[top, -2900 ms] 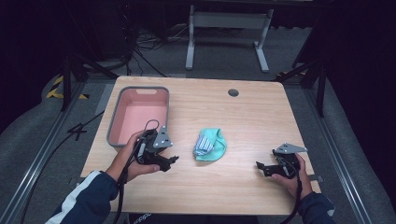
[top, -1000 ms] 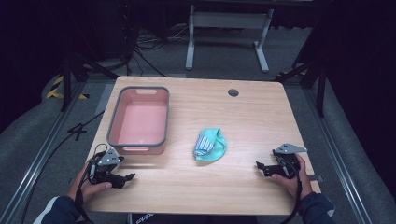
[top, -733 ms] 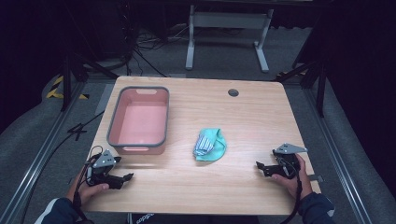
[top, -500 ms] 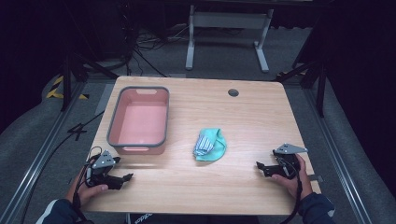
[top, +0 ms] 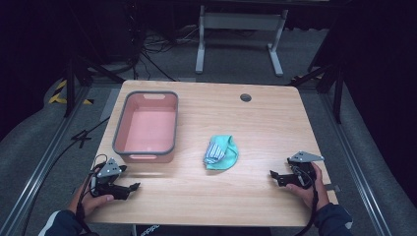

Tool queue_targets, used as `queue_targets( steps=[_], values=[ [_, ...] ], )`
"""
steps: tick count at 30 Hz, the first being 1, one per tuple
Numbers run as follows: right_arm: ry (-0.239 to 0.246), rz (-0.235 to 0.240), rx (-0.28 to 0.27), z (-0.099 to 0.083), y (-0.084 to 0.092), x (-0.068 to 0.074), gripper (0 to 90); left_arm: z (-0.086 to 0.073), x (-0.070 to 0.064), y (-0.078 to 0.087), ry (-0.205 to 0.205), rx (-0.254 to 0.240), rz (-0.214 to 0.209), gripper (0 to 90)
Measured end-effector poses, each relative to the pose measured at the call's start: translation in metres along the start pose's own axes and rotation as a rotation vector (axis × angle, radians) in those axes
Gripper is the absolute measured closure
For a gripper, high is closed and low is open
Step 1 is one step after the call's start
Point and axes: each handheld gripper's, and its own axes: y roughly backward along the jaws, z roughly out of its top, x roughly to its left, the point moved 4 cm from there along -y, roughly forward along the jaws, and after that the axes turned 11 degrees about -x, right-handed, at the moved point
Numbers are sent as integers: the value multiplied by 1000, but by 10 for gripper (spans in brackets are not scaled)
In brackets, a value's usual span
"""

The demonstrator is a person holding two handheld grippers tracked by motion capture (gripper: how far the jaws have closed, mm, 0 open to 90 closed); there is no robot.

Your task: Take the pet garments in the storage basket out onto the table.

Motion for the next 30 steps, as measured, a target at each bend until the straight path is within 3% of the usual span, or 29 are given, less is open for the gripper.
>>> queue_targets(
  steps=[30],
  values=[
    [1, 4, -1, 0, 0, 0, 104, 1, 0, -1, 2, 10, 4, 150]
  ],
)
